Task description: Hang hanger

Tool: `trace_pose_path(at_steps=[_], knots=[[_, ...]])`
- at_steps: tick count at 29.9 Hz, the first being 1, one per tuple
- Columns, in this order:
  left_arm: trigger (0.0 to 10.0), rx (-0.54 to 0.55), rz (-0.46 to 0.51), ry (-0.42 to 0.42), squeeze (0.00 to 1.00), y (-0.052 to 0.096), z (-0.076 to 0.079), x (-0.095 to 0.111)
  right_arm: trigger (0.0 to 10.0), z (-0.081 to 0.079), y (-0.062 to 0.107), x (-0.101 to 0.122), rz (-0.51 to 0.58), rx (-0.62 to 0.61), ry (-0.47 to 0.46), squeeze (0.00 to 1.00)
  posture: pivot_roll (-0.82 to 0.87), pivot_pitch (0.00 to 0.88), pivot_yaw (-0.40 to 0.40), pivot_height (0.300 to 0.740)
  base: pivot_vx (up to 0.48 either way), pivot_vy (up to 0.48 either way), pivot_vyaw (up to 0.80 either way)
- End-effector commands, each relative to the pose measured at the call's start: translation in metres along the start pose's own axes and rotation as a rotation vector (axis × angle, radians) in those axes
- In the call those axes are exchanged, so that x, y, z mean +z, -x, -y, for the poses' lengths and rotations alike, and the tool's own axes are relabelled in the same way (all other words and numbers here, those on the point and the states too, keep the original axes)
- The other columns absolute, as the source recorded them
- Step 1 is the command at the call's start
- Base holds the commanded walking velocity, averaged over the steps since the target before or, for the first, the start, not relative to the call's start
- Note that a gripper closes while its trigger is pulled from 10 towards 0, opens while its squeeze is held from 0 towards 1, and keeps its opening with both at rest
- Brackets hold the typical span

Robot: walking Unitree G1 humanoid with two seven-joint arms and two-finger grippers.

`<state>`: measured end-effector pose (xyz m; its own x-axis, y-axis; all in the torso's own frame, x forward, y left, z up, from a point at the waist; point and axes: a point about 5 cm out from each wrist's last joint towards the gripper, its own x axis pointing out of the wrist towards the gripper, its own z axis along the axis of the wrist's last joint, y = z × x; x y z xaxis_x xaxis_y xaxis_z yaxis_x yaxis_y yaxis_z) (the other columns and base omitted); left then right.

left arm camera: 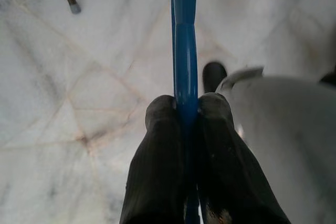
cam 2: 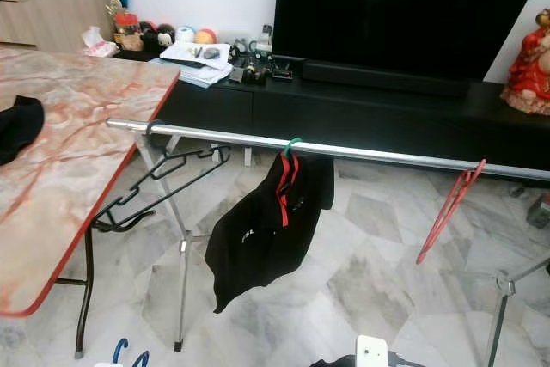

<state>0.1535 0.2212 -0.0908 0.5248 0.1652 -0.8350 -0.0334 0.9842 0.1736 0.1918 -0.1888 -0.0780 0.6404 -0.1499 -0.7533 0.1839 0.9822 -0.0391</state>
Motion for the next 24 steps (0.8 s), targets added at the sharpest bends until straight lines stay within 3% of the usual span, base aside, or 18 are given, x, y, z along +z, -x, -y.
trace_pose_path(at_steps=[1,24], knots=[[10.0,-0.018,-0.019,-0.018,0.0,0.0006,0.0039,-0.0046,10.0,0.0055,0.0,0.0007,0.007,-0.019,-0.004,0.0,0.15,0.0,-0.071,0.74,-0.285,0.0,0.0],[10.0,-0.014,-0.044,-0.003,0.0,0.0017,0.0019,-0.0112,10.0,0.0091,0.0003,-0.0015,-0.009,-0.026,-0.006,0.0,0.15,0.0,-0.077,0.74,-0.291,0.0,0.0]])
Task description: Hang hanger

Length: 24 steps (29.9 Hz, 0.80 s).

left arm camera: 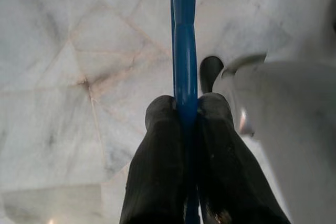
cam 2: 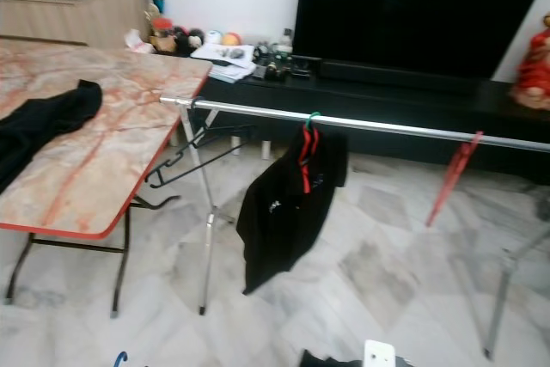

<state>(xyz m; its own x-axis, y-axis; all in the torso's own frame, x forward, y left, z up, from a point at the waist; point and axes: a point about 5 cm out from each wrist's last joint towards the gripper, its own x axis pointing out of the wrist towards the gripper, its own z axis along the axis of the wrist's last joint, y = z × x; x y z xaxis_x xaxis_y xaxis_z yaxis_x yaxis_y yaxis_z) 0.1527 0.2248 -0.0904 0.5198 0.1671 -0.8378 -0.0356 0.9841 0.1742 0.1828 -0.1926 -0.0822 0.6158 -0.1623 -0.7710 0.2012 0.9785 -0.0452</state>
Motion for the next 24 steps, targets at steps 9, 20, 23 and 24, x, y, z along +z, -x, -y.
trace_pose_path(at_steps=[9,20,23,24], knots=[[10.0,-0.012,-0.052,-0.004,0.0,0.0022,0.0037,-0.0141,10.0,0.0068,-0.0014,0.0066,0.017,-0.014,0.0,0.0,0.15,0.0,-0.077,0.74,-0.296,0.0,0.0],[10.0,-0.01,-0.061,-0.002,0.0,0.0027,0.0025,-0.0165,10.0,0.0063,-0.0017,0.0069,0.012,-0.016,0.002,0.0,0.15,0.0,-0.079,0.74,-0.297,0.0,0.0],[10.0,-0.011,-0.062,-0.003,0.0,0.0028,0.0026,-0.0169,10.0,0.0054,-0.0019,0.0078,0.011,-0.015,0.003,0.0,0.15,0.0,-0.081,0.74,-0.296,0.0,0.0],[10.0,-0.011,-0.063,-0.003,0.0,0.0028,0.0026,-0.0169,10.0,0.0052,-0.002,0.0079,0.011,-0.014,0.003,0.0,0.15,0.0,-0.081,0.74,-0.296,0.0,0.0]])
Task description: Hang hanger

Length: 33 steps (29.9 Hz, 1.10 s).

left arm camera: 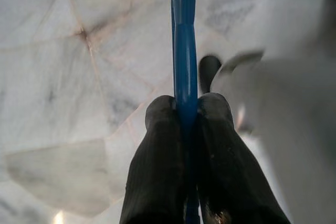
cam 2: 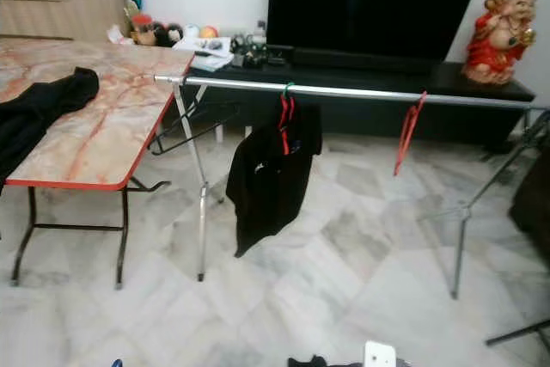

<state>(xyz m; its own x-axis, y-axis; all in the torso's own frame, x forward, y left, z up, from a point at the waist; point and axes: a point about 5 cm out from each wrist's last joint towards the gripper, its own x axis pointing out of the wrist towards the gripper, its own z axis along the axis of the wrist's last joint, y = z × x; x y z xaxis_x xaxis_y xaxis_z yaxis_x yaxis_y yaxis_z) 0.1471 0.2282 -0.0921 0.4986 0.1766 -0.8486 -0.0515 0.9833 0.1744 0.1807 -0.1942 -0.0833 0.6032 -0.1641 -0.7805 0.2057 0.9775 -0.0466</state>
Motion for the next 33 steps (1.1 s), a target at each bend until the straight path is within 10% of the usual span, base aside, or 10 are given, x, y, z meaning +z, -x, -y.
trace_pose_path(at_steps=[1,33], knots=[[10.0,-0.019,-0.039,-0.016,0.0,0.0017,0.0057,-0.0112,10.0,0.0029,-0.002,0.0101,0.027,-0.01,0.005,0.0,0.15,0.0,-0.081,0.74,-0.296,0.0,0.0],[10.0,-0.012,-0.033,-0.014,0.0,0.0012,0.0052,-0.0088,10.0,-0.004,-0.0034,0.0189,0.054,0.007,0.004,0.0,0.15,0.0,-0.083,0.74,-0.204,0.0,0.0]])
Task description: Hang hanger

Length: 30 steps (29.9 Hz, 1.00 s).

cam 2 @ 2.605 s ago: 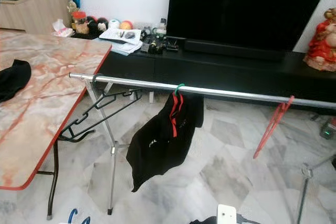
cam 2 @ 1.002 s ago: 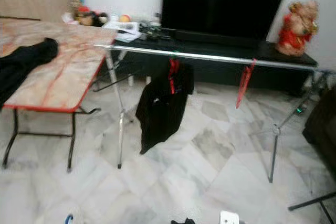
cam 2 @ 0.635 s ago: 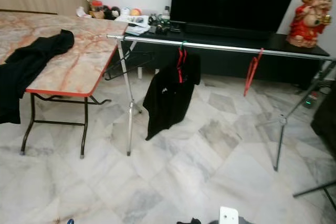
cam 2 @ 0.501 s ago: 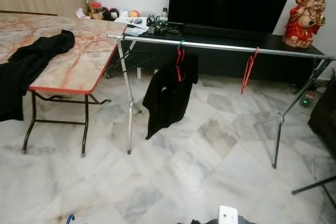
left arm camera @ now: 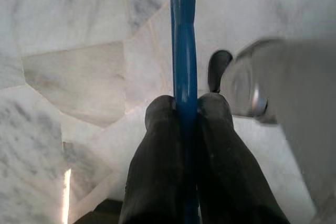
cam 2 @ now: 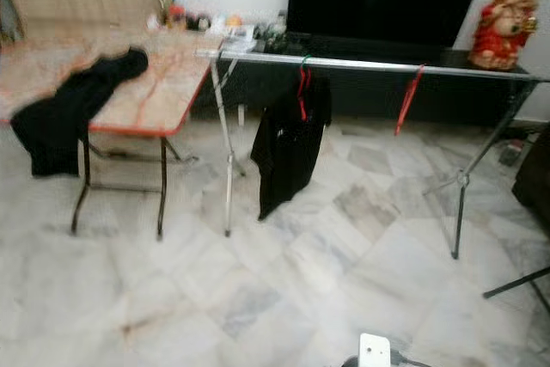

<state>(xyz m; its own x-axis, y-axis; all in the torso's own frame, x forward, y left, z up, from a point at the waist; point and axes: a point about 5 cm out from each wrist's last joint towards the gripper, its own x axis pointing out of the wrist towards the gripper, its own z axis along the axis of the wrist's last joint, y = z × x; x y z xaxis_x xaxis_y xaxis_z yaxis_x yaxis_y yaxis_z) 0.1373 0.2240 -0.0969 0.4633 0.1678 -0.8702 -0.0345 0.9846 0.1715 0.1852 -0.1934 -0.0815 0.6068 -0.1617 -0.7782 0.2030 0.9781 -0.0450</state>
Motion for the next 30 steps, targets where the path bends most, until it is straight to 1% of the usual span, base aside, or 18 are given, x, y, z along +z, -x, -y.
trace_pose_path(at_steps=[1,6,8,9,10,11,12,14,16,17,18,21,23,24,25,27,29,30], knots=[[10.0,-0.001,0.008,0.0,0.0,0.0,0.001,0.002,10.0,-0.002,-0.002,0.014,0.051,0.004,0.003,0.0,0.15,0.0,-0.083,0.74,0.0,0.0,0.0],[10.0,0.017,0.045,0.014,0.0,-0.001,-0.005,0.011,10.0,-0.006,-0.003,0.023,0.083,0.015,-0.002,0.0,0.15,0.0,-0.086,0.74,0.0,0.0,0.0],[10.0,0.022,0.089,0.001,0.0,-0.002,-0.007,0.021,10.0,-0.007,-0.005,0.034,0.124,0.018,-0.02,0.0,0.15,0.0,-0.086,0.74,0.0,0.0,0.0],[10.0,0.025,0.144,-0.013,0.0,-0.002,-0.01,0.037,10.0,-0.009,-0.006,0.051,0.179,0.025,-0.038,0.0,0.15,0.0,-0.085,0.74,0.0,0.0,0.0],[10.0,0.025,0.144,-0.013,0.0,-0.002,-0.01,0.037,10.0,-0.009,-0.006,0.051,0.179,0.025,-0.038,0.0,0.15,0.0,-0.085,0.74,0.0,0.0,0.0],[10.0,0.029,0.226,-0.03,0.0,-0.002,-0.015,0.06,10.0,-0.014,-0.007,0.078,0.261,0.04,-0.065,0.0,0.15,0.0,-0.083,0.74,0.0,0.0,0.0],[10.0,0.029,0.264,-0.027,0.0,-0.002,-0.017,0.07,10.0,-0.016,-0.007,0.091,0.298,0.048,-0.073,0.0,0.15,0.0,-0.084,0.74,0.0,0.0,0.0],[10.0,0.026,0.31,-0.022,0.0,-0.001,-0.019,0.083,10.0,-0.019,-0.006,0.106,0.341,0.059,-0.078,0.0,0.15,0.0,-0.086,0.74,0.0,0.0,0.0],[10.0,0.003,0.38,-0.041,0.0,0.002,-0.02,0.101,10.0,-0.025,-0.004,0.128,0.404,0.086,-0.077,0.0,0.15,0.0,-0.089,0.74,0.0,0.0,0.0],[10.0,-0.019,0.455,-0.075,0.0,0.006,-0.02,0.121,10.0,-0.03,0.0,0.15,0.47,0.106,-0.083,0.0,0.16,0.0,-0.092,0.74,0.0,0.0,0.0],[10.0,-0.036,0.486,-0.1,0.0,0.008,-0.019,0.13,10.0,-0.032,0.002,0.16,0.498,0.109,-0.084,0.0,0.16,0.0,-0.093,0.74,0.0,0.0,0.0],[10.0,-0.106,0.545,-0.174,0.0,0.012,-0.013,0.148,10.0,-0.035,0.006,0.182,0.557,0.113,-0.09,0.0,0.15,0.0,-0.095,0.74,0.0,0.0,0.0],[10.0,-0.183,0.56,-0.258,0.0,0.015,-0.006,0.156,10.0,-0.037,0.01,0.195,0.59,0.123,-0.091,0.0,0.15,0.0,-0.098,0.74,0.0,0.0,0.0],[10.0,-0.241,0.553,-0.327,0.0,0.016,-0.001,0.159,10.0,-0.039,0.012,0.201,0.609,0.135,-0.086,0.0,0.15,0.0,-0.099,0.74,0.0,0.0,0.0],[10.0,-0.28,0.547,-0.374,0.0,0.017,0.003,0.16,10.0,-0.041,0.013,0.205,0.622,0.144,-0.083,0.0,0.15,0.0,-0.101,0.74,0.0,0.0,0.0],[10.0,-0.41,0.5,-0.547,0.0,0.021,0.011,0.159,10.0,-0.045,0.016,0.212,0.636,0.156,-0.06,0.0,0.15,0.0,-0.106,0.74,0.0,0.0,0.0],[10.0,-0.508,0.427,-0.699,0.0,0.024,0.012,0.158,10.0,-0.048,0.018,0.218,0.651,0.169,-0.053,0.0,0.15,0.0,-0.106,0.74,0.0,0.0,0.0],[10.0,-0.508,0.427,-0.699,0.0,0.024,0.012,0.158,10.0,-0.048,0.018,0.218,0.651,0.169,-0.053,0.0,0.15,0.0,-0.106,0.74,0.0,0.0,0.0]])
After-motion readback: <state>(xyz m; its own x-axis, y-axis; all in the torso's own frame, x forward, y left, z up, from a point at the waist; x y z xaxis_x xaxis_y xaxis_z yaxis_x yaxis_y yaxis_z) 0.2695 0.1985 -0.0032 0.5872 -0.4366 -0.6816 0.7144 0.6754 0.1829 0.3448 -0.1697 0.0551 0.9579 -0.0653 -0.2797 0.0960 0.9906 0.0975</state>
